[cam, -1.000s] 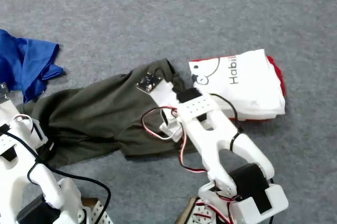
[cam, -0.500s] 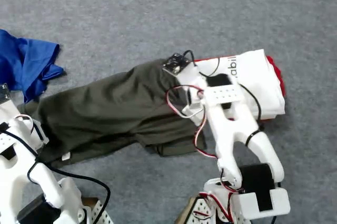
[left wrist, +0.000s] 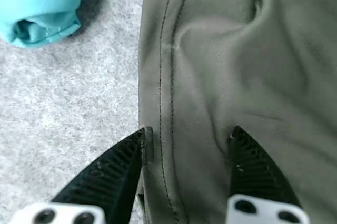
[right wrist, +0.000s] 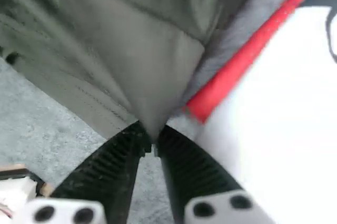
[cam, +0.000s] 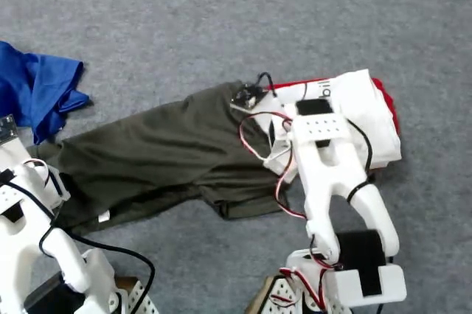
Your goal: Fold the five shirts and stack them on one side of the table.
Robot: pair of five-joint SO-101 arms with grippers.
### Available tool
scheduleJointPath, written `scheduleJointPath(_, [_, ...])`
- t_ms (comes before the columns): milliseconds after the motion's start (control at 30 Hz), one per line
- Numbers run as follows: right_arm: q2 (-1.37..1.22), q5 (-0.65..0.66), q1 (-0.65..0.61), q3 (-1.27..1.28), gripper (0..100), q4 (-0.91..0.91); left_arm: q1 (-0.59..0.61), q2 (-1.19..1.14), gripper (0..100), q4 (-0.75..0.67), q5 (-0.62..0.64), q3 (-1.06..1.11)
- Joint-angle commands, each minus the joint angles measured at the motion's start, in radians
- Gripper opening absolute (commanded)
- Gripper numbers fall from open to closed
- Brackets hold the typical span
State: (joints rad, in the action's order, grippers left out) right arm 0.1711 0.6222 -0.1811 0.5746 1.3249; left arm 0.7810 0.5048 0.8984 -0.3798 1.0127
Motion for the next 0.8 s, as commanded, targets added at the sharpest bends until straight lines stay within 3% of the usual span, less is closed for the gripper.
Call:
scheduleJointPath(0, [0.087,-0.052,-0.021,-0.156,16.8,0.055,-0.009,0.027,24,0.008,0.008,-0.055])
scheduleJointPath(100, [0.119,-0.063,-0.05,-0.268,26.0,0.074,-0.008,0.027,24,0.008,0.008,-0.06])
scheduleJointPath(267, [0.038,-0.123,-0.145,-0.372,26.7,0.011,-0.008,0.027,24,0.008,0.008,-0.06])
scheduleJointPath(500, [-0.357,-0.218,-0.203,-0.55,26.7,-0.163,-0.008,0.027,24,0.008,0.008,-0.06])
scheduleJointPath(767, [-0.829,-0.247,-0.197,-1.01,26.7,-0.049,-0.008,0.027,24,0.008,0.006,-0.055])
